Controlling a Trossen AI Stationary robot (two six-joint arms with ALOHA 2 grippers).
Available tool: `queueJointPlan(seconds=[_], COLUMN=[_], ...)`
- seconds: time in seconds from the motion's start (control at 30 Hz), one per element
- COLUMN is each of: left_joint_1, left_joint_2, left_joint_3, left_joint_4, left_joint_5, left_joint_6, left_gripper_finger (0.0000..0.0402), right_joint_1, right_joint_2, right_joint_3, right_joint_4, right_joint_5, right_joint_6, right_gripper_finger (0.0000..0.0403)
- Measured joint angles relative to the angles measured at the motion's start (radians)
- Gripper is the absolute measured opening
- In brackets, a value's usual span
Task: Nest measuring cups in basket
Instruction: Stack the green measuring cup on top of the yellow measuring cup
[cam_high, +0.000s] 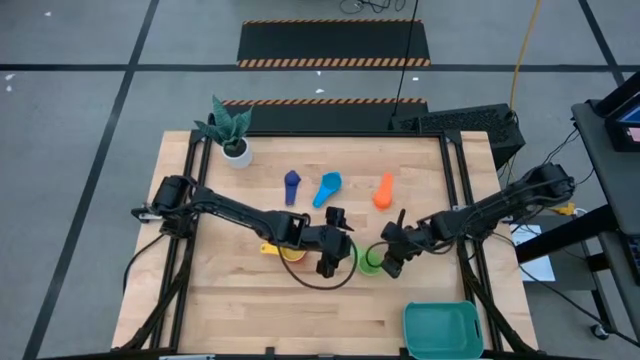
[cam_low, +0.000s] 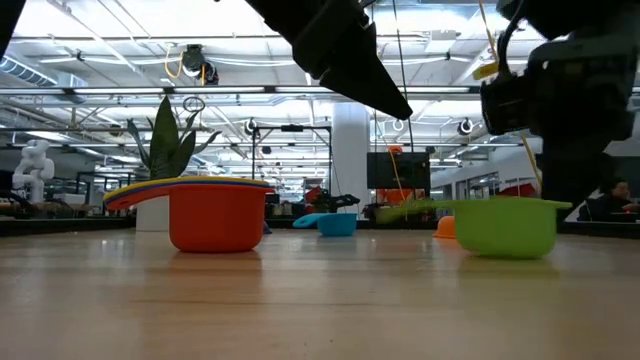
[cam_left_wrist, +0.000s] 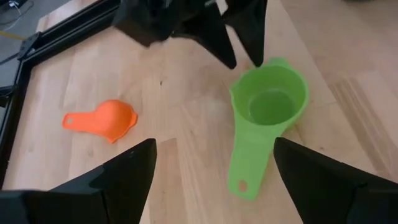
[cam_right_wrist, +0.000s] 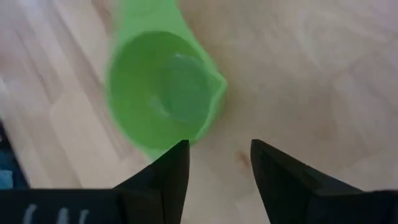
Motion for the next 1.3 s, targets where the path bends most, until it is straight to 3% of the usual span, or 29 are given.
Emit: queueJointPlan(seconds=[0.4,1.0,1.3], left_joint_1=[-0.001,-0.060,-0.069], left_joint_2=[0.000,0.000,0.017], left_joint_3=[0.000,0.000,0.000], left_joint_4=[-0.001,-0.003,0.025], left_joint_5=[0.000,-0.007,-0.040], left_joint_6=[0.004,-0.129,-0.417], left_gripper_finger=[0.0328,0.0328,0.0328], right_joint_1=[-0.115,-0.121,-0.122], right_joint_2=[0.023,-0.014,-0.032], right_joint_3=[0.000,0.000,0.000], right_joint_4=[0.051,0.091,0.090], right_joint_5=[0.001,-0.008,-0.001], right_joint_6=[-0.120,-0.173,-0.190], right_gripper_finger=[0.0162,0.0162,0.0162])
